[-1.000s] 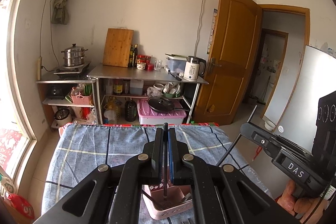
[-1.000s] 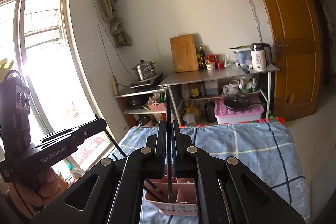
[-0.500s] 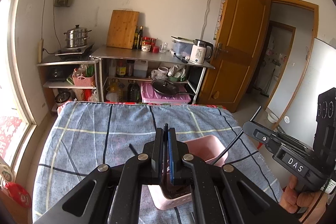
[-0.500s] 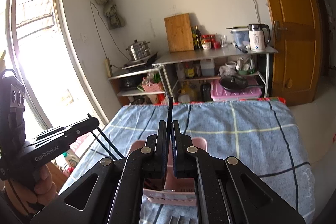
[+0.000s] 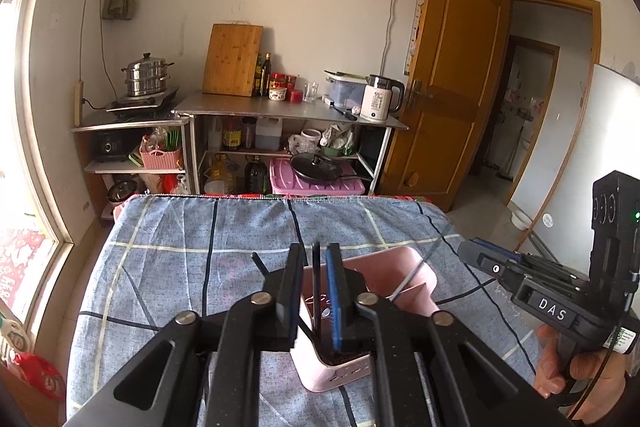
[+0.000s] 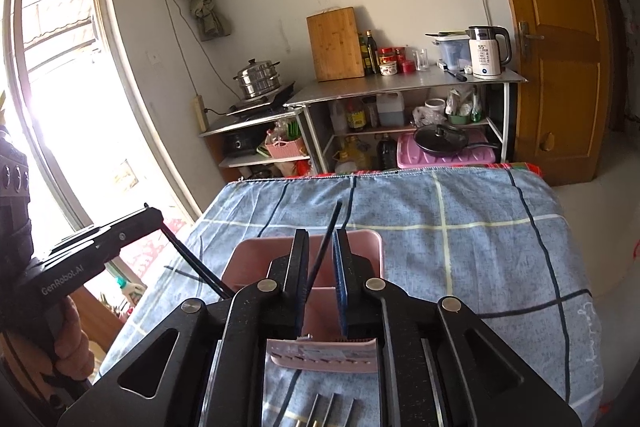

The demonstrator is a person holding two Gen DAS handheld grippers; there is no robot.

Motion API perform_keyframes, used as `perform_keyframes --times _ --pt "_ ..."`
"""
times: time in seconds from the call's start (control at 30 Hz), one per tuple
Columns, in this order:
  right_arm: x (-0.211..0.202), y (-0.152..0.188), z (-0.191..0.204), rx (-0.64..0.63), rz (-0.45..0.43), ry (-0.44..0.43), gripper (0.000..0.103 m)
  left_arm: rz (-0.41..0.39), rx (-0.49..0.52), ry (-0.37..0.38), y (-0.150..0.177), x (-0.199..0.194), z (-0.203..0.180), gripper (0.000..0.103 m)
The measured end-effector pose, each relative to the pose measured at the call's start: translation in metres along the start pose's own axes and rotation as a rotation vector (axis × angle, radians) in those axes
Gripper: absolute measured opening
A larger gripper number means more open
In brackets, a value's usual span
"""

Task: Organize utensils
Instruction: 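Drop the chopsticks into the basket compartments and open both tools, then withdraw both tools back toward the remaining chopsticks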

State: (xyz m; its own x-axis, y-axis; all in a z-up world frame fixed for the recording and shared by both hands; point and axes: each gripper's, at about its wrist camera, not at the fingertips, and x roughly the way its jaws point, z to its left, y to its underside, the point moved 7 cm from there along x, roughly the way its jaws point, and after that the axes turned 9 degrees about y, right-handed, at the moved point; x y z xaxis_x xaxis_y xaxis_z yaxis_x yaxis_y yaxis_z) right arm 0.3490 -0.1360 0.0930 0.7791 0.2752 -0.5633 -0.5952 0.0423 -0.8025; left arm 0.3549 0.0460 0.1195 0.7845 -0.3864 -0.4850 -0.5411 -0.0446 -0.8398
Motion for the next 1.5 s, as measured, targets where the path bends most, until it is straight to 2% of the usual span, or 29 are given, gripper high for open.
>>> perform_keyframes --times 0.07,0.33,0.67,0.9,1.2,1.5 --pt "-0.005 0.0 -0.001 -0.003 -0.007 0.002 0.015 -0.012 0.007 -0.001 -0.001 -0.007 -0.003 0.019" --pt "-0.039 0.001 -0.004 -0.006 -0.054 0.001 0.017 -0.071 0.022 -0.001 0.001 -0.042 -0.019 0.02" --pt "-0.088 0.032 -0.002 -0.025 -0.093 -0.001 0.017 -0.1 0.02 0.016 0.037 -0.081 -0.041 0.02" --pt "-0.106 0.071 -0.004 -0.022 -0.072 0.006 0.017 -0.067 -0.003 0.032 0.081 -0.093 -0.051 0.02" --pt "-0.115 0.129 -0.009 0.004 0.0 0.008 0.017 0.011 -0.032 0.058 0.147 -0.096 -0.062 0.02" --pt "-0.121 0.168 -0.008 -0.002 0.05 0.013 0.017 0.086 -0.056 0.069 0.2 -0.092 -0.068 0.02"
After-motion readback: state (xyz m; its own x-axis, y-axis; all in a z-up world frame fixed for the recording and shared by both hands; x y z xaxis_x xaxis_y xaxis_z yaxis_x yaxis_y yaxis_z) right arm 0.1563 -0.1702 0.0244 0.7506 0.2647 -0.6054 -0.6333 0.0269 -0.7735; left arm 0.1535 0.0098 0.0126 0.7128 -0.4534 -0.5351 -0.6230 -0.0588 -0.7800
